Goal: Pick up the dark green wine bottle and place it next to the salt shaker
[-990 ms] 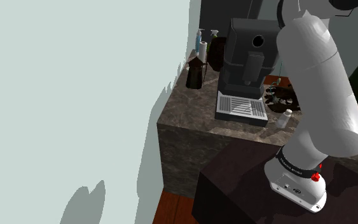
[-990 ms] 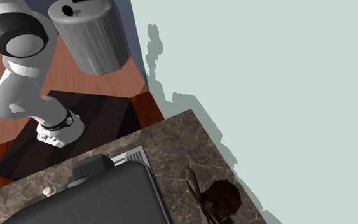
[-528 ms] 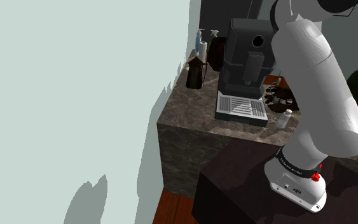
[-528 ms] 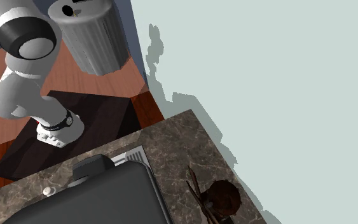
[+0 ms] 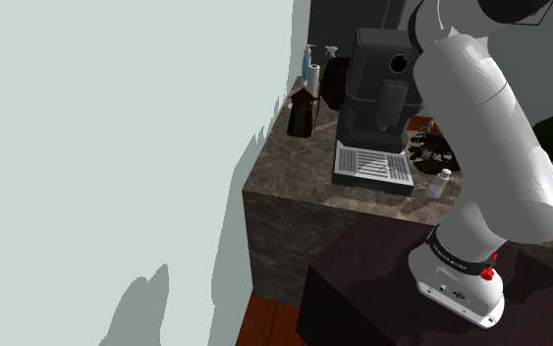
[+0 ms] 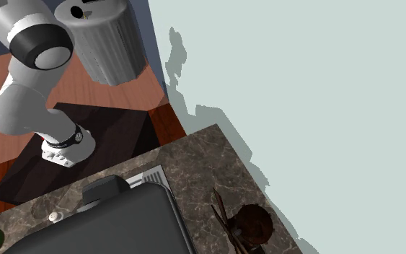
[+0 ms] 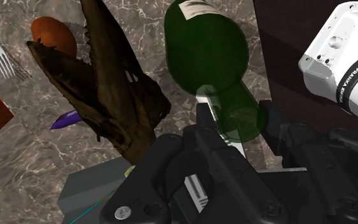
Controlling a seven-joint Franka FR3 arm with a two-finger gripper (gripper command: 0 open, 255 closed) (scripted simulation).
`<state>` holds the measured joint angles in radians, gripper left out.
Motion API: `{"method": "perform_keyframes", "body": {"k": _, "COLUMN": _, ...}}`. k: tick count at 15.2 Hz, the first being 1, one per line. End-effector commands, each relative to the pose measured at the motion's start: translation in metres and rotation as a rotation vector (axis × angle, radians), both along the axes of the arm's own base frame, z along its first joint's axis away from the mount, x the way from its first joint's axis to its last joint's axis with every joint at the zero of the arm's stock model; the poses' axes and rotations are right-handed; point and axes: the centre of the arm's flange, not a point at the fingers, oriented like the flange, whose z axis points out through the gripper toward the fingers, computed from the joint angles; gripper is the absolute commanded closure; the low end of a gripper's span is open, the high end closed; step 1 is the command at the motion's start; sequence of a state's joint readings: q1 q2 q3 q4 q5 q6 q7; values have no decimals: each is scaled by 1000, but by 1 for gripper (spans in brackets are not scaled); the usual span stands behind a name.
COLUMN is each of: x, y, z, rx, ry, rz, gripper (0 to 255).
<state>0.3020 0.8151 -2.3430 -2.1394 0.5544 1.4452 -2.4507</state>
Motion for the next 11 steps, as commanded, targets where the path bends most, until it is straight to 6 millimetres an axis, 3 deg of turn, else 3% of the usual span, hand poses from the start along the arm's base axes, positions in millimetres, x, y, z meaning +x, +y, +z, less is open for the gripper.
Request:
{"method": "perform_keyframes", "body": {"k": 1, "x": 0, "y": 0, "z": -10, "rx": -1, "ry": 0, "rz": 0, "gripper": 255}}
{"method": "perform_keyframes", "body": {"k": 11, "x": 0, "y": 0, "z": -63, "rx": -1, "ry": 0, "rz": 0, "gripper": 255}}
